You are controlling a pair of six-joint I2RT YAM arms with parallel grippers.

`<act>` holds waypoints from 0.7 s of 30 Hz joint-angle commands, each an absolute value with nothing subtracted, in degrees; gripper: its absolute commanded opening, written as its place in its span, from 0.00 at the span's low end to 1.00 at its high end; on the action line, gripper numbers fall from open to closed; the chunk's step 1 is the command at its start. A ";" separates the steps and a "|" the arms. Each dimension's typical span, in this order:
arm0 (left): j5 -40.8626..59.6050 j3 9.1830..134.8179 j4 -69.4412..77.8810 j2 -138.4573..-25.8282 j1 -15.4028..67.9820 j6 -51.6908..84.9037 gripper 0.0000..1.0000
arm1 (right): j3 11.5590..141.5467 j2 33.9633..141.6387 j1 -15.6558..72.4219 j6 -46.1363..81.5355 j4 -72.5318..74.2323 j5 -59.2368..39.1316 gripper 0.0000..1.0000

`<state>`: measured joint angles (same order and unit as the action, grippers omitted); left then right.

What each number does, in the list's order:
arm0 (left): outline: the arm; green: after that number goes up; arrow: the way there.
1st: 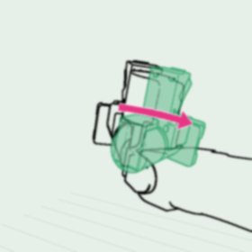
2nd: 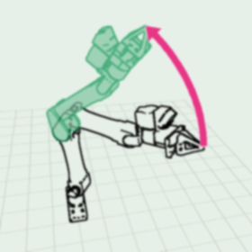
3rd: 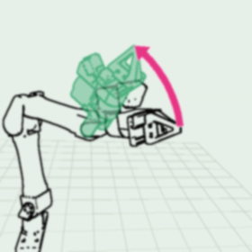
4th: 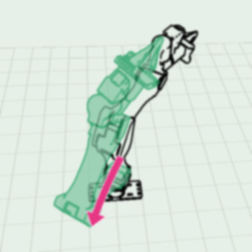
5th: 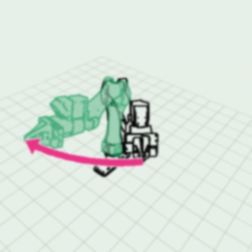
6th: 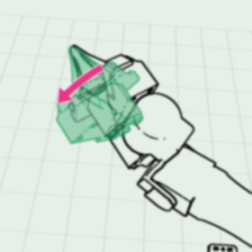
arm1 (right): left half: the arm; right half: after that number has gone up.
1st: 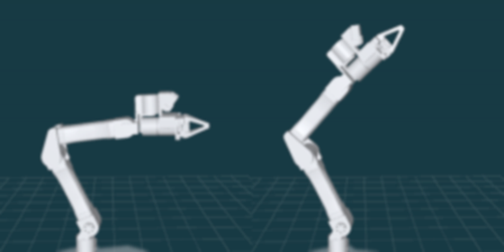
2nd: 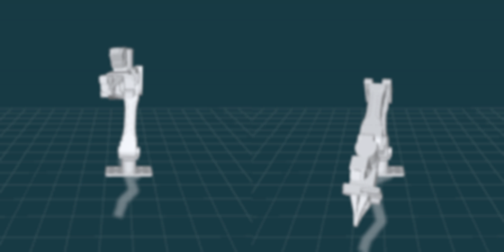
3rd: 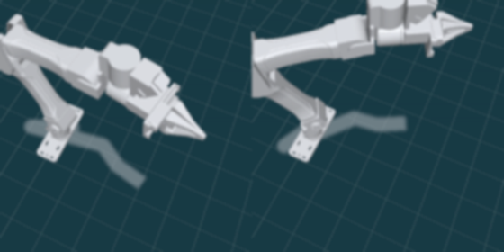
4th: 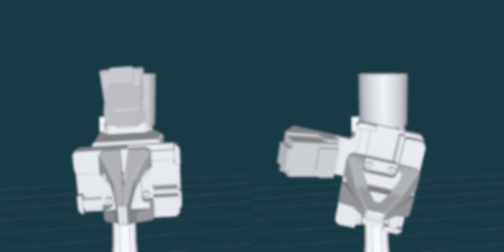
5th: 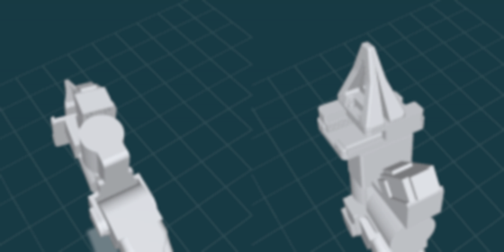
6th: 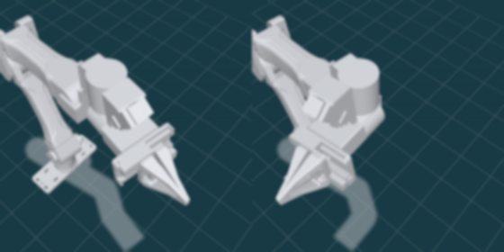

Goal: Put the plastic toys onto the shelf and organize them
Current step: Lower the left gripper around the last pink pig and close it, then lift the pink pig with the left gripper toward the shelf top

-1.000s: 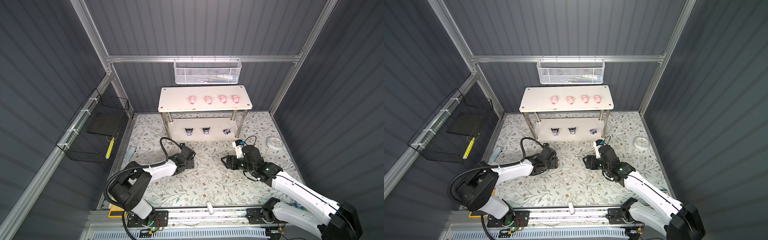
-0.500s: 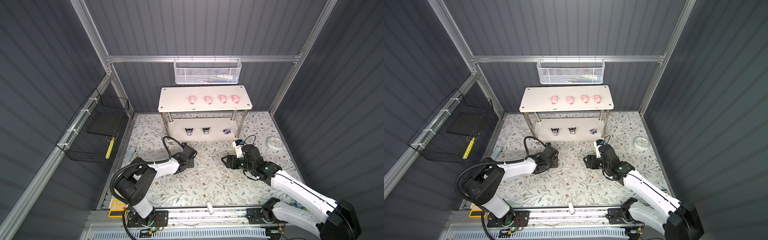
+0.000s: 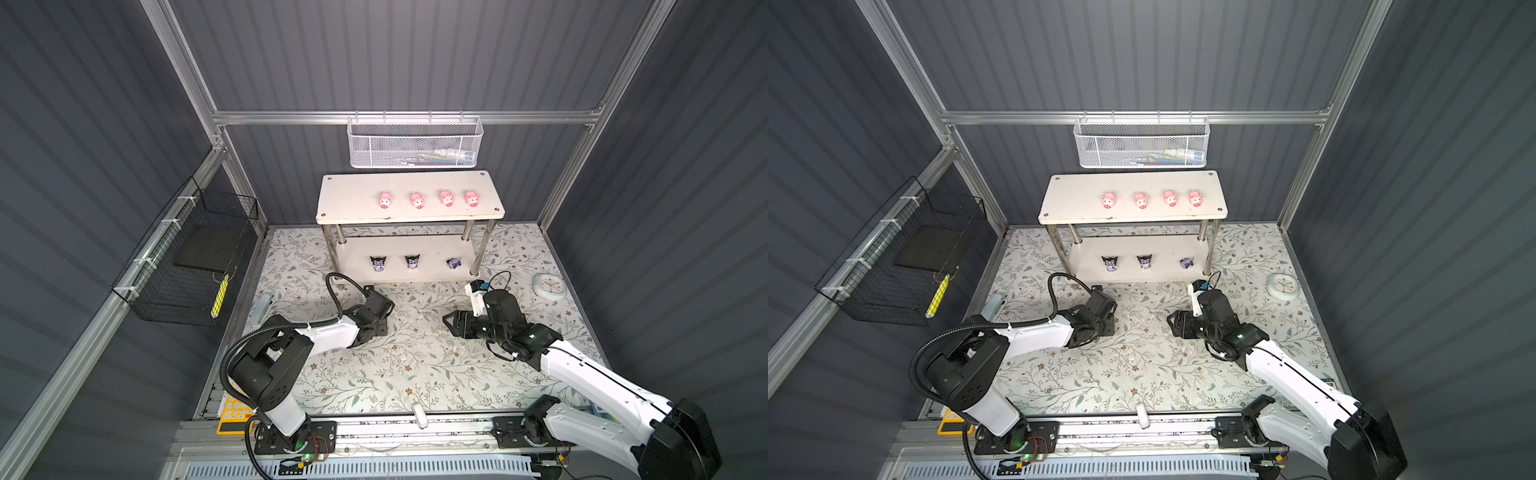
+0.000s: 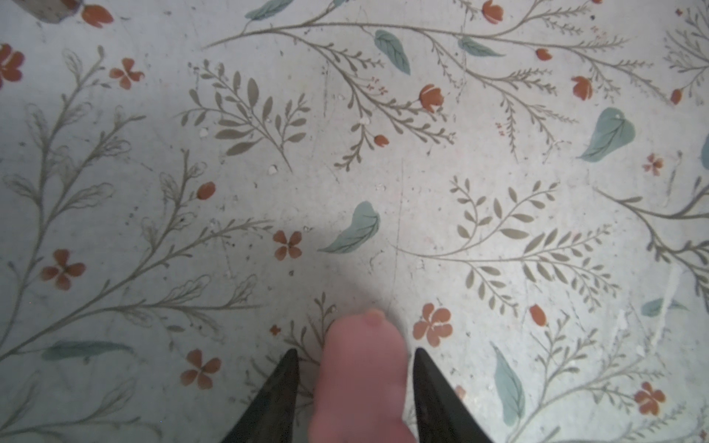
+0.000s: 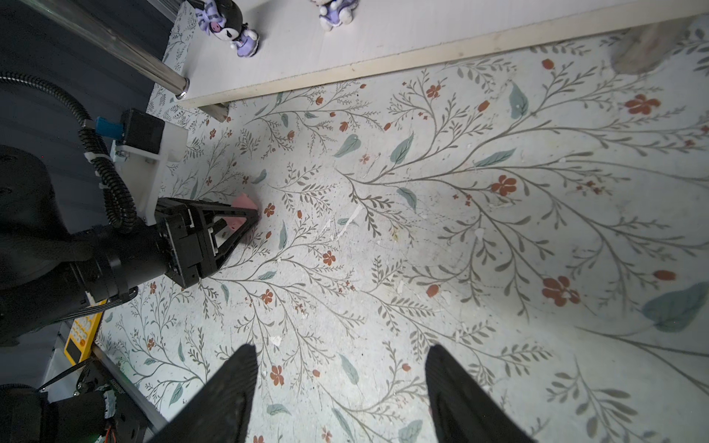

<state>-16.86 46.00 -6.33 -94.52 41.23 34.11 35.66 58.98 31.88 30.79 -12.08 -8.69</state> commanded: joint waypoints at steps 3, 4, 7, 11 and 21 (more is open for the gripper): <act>-16.36 46.05 -6.94 -94.40 41.57 33.88 0.49 | 34.78 58.89 31.47 30.52 -11.26 -9.14 0.71; -16.36 46.05 -6.94 -94.39 41.57 33.84 0.48 | 34.73 58.93 31.46 30.56 -11.25 -9.14 0.71; -16.33 46.14 -7.12 -94.40 41.65 33.75 0.43 | 34.62 58.74 31.49 30.69 -11.30 -9.14 0.71; -16.38 46.61 -7.75 -94.05 41.60 33.55 0.35 | 34.42 58.43 31.48 30.78 -11.34 -9.06 0.71; -15.55 50.42 -14.55 -90.93 41.65 33.22 0.32 | 34.13 58.63 31.41 31.07 -11.12 -9.18 0.71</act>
